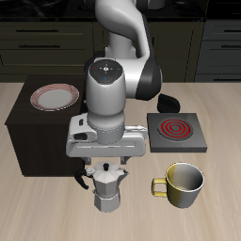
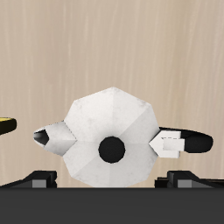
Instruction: Place moka pot on the flat stove
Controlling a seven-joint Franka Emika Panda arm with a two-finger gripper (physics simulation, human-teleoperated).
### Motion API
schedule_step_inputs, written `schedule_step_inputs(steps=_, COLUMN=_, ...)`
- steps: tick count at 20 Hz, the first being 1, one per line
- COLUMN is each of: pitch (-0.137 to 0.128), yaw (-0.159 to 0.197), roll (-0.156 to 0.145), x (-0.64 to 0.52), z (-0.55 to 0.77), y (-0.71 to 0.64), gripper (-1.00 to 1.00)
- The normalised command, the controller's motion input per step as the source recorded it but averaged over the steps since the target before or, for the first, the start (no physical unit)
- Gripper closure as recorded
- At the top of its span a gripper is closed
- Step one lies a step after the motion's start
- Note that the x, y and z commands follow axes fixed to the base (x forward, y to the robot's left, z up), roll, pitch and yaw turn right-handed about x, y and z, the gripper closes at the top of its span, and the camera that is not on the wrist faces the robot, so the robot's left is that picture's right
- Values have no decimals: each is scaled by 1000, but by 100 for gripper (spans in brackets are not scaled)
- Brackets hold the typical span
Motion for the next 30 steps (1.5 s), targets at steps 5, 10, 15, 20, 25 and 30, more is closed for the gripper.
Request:
schedule_step_inputs(steps=5, pitch=16, yaw=-10, roll=-10, x=22, z=-150, y=-27, gripper=-100)
schedule_step_inputs(steps=10, pitch=32, yaw=-16, roll=-28, x=74, z=-239, y=-128, gripper=-100)
schedule_step_inputs(steps=15, pitch=9, yaw=5, roll=1, x=4, z=-205, y=44, gripper=-100)
schedule_step_inputs(steps=20, pitch=11, yaw=-13, roll=31, x=22, z=-111, y=108, gripper=100)
schedule_step_inputs(steps=25, pitch=-5, yaw=1, roll=8, x=-18, z=13, y=48, gripper=100)
schedule_step_inputs(steps=30, pitch=-41, yaw=-3, roll=-5, x=-71, z=121, y=69, gripper=100)
